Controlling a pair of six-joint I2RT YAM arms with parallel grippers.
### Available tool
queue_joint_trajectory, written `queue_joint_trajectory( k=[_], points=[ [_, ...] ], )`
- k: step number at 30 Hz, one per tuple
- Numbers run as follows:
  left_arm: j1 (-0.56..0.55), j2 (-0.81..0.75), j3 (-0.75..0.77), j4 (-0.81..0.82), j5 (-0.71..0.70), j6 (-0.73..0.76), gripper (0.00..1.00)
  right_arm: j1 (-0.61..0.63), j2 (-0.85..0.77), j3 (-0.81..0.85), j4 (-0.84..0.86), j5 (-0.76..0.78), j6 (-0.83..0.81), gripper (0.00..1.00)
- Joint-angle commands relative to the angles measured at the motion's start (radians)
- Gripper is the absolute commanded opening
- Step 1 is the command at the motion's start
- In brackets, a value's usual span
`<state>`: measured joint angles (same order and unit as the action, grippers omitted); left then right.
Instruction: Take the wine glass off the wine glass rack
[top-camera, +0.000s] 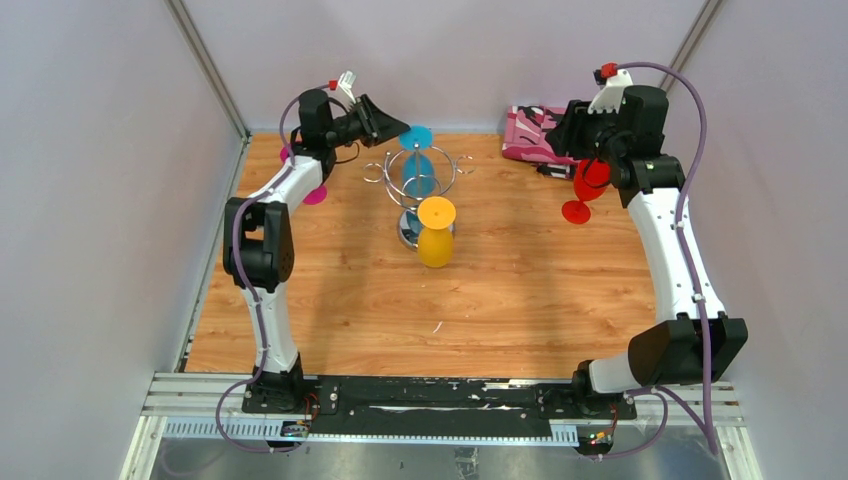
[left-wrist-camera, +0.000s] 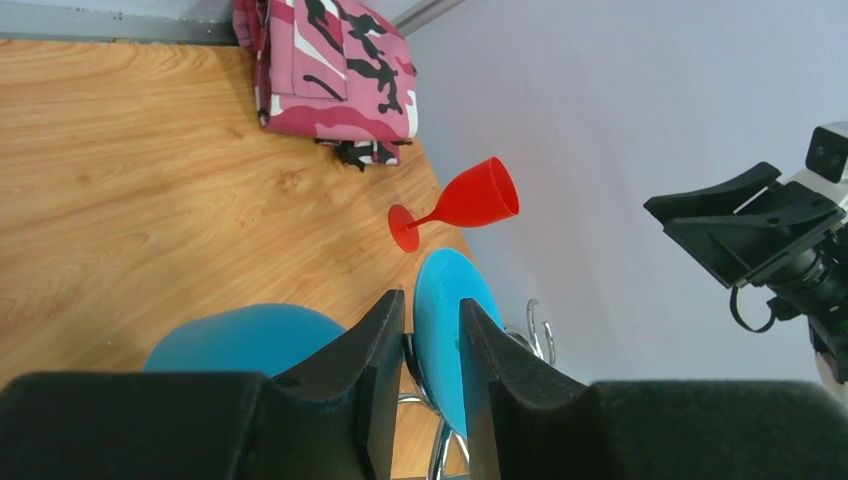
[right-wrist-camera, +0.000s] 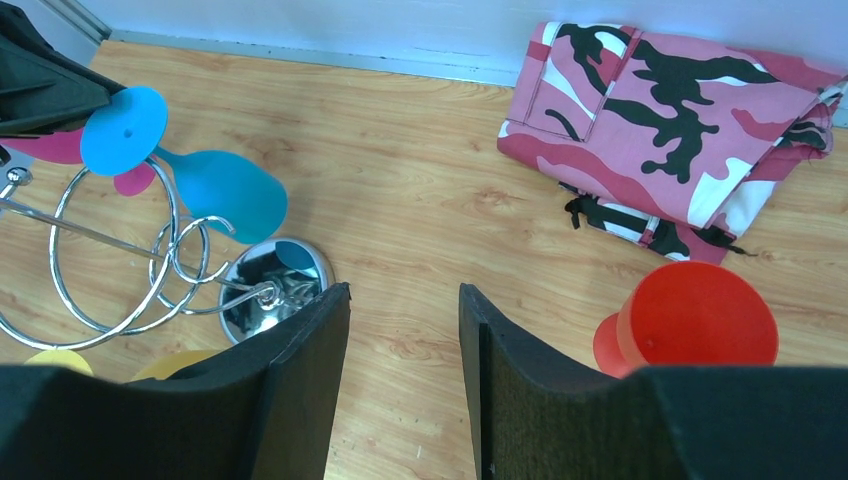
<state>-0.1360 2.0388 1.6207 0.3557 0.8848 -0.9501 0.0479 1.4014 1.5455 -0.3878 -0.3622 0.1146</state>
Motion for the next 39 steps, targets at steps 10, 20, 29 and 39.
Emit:
queue_joint_trajectory(
  k=[10, 20, 29, 39],
  points=[
    [0.022, 0.024, 0.061, 0.047, 0.049, -0.01, 0.11, 0.009, 0.003, -0.014, 0.023, -0.018, 0.014, 0.49],
    [0.032, 0.023, 0.05, 0.042, 0.047, -0.001, 0.39, 0.009, 0.001, -0.02, 0.03, -0.035, 0.014, 0.49],
    [0.039, 0.017, 0.048, -0.044, 0.028, 0.079, 0.43, 0.009, -0.004, -0.03, 0.043, -0.053, 0.016, 0.49],
    [0.031, 0.005, 0.019, -0.046, 0.046, 0.095, 0.36, 0.008, 0.003, -0.032, 0.048, -0.057, 0.022, 0.48]
  ],
)
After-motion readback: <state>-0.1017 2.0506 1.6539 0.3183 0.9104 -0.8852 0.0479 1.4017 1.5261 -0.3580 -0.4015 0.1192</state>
